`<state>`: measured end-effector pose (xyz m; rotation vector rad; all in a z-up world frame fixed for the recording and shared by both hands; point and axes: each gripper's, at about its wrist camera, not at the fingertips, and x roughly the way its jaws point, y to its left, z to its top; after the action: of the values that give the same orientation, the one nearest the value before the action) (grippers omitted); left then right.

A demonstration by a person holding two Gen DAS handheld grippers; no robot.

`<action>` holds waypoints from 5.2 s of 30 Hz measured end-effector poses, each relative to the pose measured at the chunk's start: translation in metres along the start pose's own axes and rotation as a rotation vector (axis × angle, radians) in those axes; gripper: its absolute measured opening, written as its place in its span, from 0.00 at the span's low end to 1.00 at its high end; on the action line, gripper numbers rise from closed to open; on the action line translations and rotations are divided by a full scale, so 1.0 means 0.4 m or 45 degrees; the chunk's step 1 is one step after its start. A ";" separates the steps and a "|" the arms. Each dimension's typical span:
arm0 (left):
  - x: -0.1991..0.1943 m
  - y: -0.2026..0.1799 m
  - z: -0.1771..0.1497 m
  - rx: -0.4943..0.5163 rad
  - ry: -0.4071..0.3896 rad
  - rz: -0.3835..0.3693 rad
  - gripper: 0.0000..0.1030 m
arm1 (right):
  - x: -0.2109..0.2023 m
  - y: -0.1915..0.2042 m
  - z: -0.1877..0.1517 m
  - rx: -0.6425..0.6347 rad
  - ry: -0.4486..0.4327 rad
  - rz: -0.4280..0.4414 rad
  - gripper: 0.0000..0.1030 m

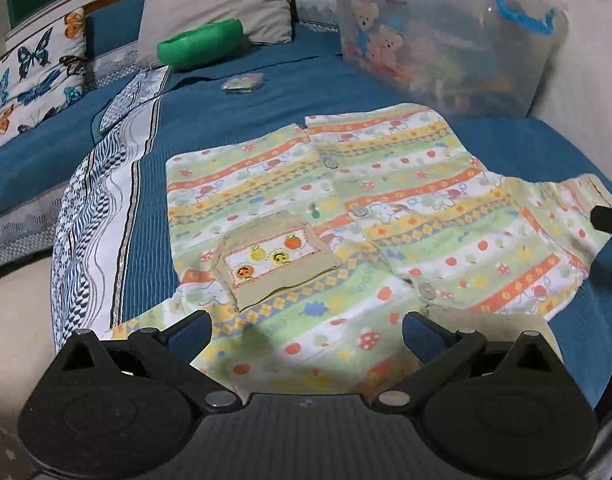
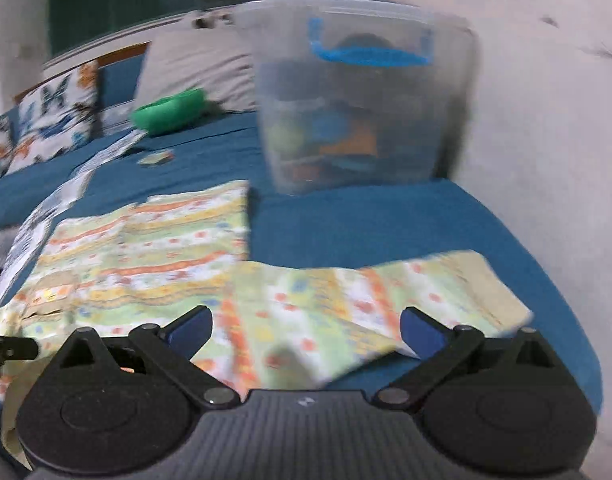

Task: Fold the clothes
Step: 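Move the right gripper to the khaki sleeve cuff and grasp it, then fold the held sleeve across the shirt body with the right gripper, release, then move the left gripper to the other sleeve of the shirt, then grasp the sleeve with the left gripper, fold it across the shirt, release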

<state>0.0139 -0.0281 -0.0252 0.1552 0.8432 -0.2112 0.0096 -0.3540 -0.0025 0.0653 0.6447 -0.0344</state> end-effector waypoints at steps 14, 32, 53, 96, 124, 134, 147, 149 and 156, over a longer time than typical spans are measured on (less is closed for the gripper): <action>-0.002 -0.135 0.073 0.101 0.002 -0.061 1.00 | 0.077 -0.266 0.017 0.321 0.062 -0.189 0.75; 0.085 -0.232 0.090 0.182 0.078 -0.109 1.00 | 0.148 -0.291 0.013 0.225 0.117 -0.260 0.24; 0.049 -0.103 0.052 0.031 0.065 -0.055 1.00 | 0.007 -0.031 0.238 0.205 -0.056 0.384 0.10; -0.120 0.337 -0.204 -0.528 -0.009 0.267 0.99 | 0.099 0.139 0.038 -0.099 0.274 0.519 0.29; -0.092 0.402 -0.251 -0.724 0.060 0.326 1.00 | 0.054 0.277 0.042 -0.376 0.218 0.552 0.65; -0.088 0.464 -0.321 -0.886 -0.012 0.235 0.98 | 0.041 0.345 0.027 -0.467 0.222 0.611 0.75; -0.093 0.490 -0.329 -0.988 -0.128 0.045 0.49 | 0.049 0.363 0.021 -0.472 0.229 0.612 0.75; -0.100 0.497 -0.323 -1.008 -0.151 0.052 0.30 | 0.050 0.364 0.022 -0.474 0.227 0.612 0.76; -0.124 0.505 -0.283 -1.029 -0.237 0.038 0.10 | 0.045 0.368 0.024 -0.479 0.219 0.621 0.76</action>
<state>-0.0502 0.1982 -0.0514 -0.6001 0.6857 0.1510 0.0373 -0.2081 0.0017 -0.1404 0.7833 0.5673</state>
